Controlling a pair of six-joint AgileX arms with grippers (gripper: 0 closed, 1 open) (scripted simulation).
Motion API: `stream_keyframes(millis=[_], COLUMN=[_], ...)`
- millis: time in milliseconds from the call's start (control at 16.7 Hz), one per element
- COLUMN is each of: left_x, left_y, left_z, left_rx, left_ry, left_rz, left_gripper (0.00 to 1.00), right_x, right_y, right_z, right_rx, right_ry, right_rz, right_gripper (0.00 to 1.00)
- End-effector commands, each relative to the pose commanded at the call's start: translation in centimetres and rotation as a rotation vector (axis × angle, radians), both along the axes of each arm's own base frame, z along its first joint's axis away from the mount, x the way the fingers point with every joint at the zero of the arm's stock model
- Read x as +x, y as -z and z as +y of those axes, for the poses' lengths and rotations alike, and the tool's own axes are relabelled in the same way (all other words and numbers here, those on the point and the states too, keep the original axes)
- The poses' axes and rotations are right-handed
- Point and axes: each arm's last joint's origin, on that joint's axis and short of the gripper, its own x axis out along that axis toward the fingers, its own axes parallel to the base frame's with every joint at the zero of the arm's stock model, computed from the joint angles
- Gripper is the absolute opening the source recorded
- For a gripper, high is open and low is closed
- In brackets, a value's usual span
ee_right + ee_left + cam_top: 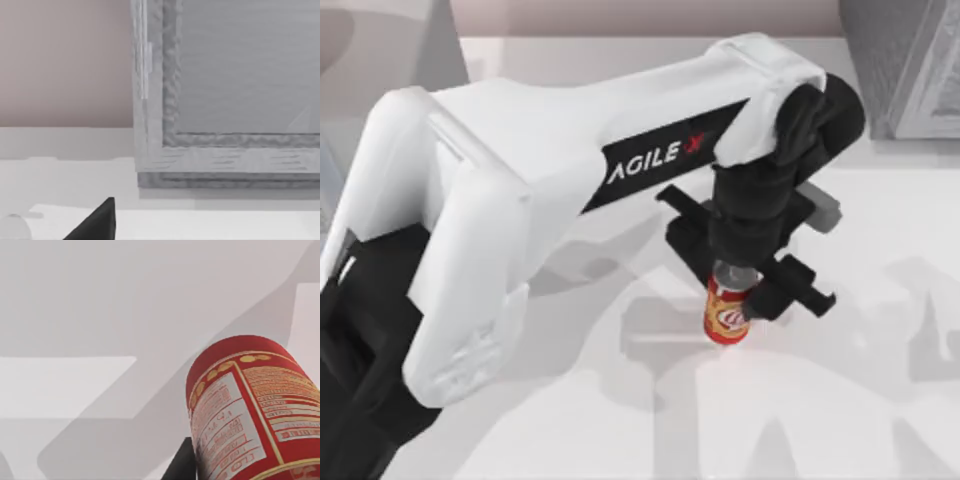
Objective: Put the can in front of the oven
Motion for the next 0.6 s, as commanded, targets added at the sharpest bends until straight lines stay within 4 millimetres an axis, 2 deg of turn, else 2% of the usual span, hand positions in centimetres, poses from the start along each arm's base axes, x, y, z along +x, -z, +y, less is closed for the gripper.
stream_keyframes(millis=[420,600], left_x=[0.0,0.1], left_y=[-0.1,-1.8], left_z=[0.0,-0.1], left_rx=[0.0,-0.001], left_ry=[0.002,0.001], left_rz=[0.0,-0.002], left_gripper=[0.0,0.0], right_x=[0.0,0.0], right_y=[0.0,0.0], right_z=[0.0,0.0], right_rx=[0.0,0.0], right_ry=[0.0,0.0], right_rz=[0.0,0.0], right_gripper=[1.0,1.0])
